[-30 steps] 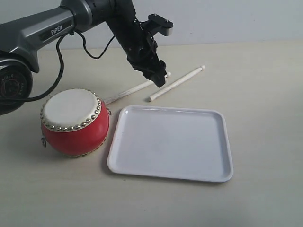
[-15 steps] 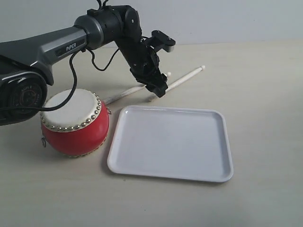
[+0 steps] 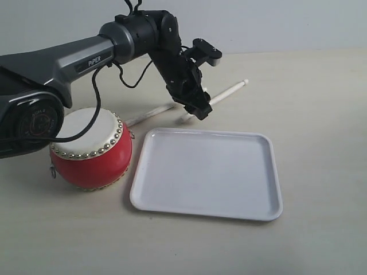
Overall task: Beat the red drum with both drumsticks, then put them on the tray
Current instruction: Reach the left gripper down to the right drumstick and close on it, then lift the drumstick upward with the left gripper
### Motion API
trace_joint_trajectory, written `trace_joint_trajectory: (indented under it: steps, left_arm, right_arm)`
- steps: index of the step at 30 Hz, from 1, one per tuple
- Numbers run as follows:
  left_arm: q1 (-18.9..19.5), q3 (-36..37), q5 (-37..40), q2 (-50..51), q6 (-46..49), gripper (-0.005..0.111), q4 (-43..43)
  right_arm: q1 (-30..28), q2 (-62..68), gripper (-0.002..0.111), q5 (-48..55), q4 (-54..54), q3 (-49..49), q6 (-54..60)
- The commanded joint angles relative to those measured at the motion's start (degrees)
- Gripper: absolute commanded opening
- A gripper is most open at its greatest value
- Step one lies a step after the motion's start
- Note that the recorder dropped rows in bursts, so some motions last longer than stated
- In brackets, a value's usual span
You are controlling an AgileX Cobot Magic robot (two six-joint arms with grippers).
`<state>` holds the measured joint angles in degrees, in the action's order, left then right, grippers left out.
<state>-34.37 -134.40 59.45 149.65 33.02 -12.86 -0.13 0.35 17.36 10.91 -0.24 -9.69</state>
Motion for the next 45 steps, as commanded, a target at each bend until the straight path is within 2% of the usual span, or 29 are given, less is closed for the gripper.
trace_joint_trajectory:
  steps: [1, 25, 28, 36, 45]
  left_arm:
    - [-0.7, -0.2, -1.2, -0.1, -1.1, 0.059, 2.3]
    - [-0.6, -0.2, 1.4, 2.1, -2.2, 0.058, 4.1]
    - [-0.6, -0.2, 1.6, 2.1, -2.2, 0.047, 4.1]
    - [-0.6, -0.2, 1.6, 2.1, -3.8, 0.000, 4.1]
    - [-0.6, -0.2, -0.1, -0.1, -5.3, 0.000, 3.4]
  right_arm:
    - [-0.3, -0.4, 0.000, -0.7, 0.0, 0.2, 0.0]
    - [-0.3, -0.4, 0.000, -0.7, 0.0, 0.2, 0.0]
    - [-0.3, -0.4, 0.000, -0.7, 0.0, 0.2, 0.0]
    - [-0.3, -0.4, 0.000, -0.7, 0.0, 0.2, 0.0]
    - [-0.3, -0.4, 0.000, -0.7, 0.0, 0.2, 0.0]
